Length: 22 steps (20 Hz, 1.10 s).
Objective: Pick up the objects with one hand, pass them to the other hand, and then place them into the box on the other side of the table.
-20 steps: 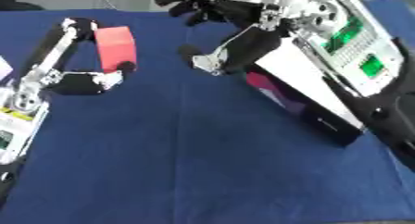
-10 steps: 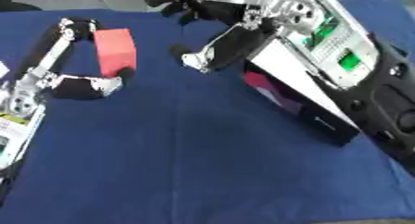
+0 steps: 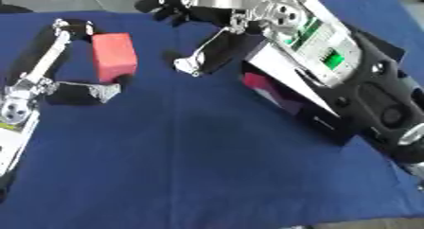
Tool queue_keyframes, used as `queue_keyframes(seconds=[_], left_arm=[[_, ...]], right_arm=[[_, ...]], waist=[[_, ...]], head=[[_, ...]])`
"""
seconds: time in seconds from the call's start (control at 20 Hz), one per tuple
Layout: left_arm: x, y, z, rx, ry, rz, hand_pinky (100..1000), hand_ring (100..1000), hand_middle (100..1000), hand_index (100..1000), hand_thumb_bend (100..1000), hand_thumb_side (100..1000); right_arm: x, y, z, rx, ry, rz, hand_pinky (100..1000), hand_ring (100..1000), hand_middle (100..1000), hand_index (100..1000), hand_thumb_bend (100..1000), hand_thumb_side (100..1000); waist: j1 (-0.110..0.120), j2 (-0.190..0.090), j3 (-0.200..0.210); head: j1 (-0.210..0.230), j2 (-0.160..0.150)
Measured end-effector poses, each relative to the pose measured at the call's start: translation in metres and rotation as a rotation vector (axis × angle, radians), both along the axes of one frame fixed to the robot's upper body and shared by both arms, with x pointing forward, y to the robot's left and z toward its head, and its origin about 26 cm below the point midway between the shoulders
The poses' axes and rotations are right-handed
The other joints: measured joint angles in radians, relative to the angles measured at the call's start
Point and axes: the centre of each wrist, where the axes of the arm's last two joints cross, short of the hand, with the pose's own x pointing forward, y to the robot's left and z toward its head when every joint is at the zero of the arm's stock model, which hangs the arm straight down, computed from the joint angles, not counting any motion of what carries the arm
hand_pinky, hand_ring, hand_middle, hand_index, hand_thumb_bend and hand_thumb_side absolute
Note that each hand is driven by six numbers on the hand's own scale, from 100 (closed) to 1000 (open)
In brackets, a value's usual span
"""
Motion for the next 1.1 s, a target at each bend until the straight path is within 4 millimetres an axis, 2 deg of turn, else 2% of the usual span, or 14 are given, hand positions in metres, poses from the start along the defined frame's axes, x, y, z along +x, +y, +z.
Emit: queue_keyframes(seconds=[0.55, 1.1], left_arm=[[0.007, -0.016, -0.003, -0.001, -0.010, 0.003, 663, 557, 452, 501, 100, 196], [0.009, -0.023, -0.005, -0.005, -0.016, -0.010, 662, 555, 451, 500, 100, 179]], right_arm=[[0.006, 0.005, -0.002, -0.032, -0.012, 0.013, 971, 1000, 1000, 1000, 100, 100], [0.015, 0.006, -0.008, -0.061, -0.014, -0.017, 976, 1000, 1000, 1000, 100, 100]], waist=[[0.000, 0.000, 0.007], [0.000, 0.000, 0.015]], head=[[-0.013, 0.000], [-0.027, 0.000]])
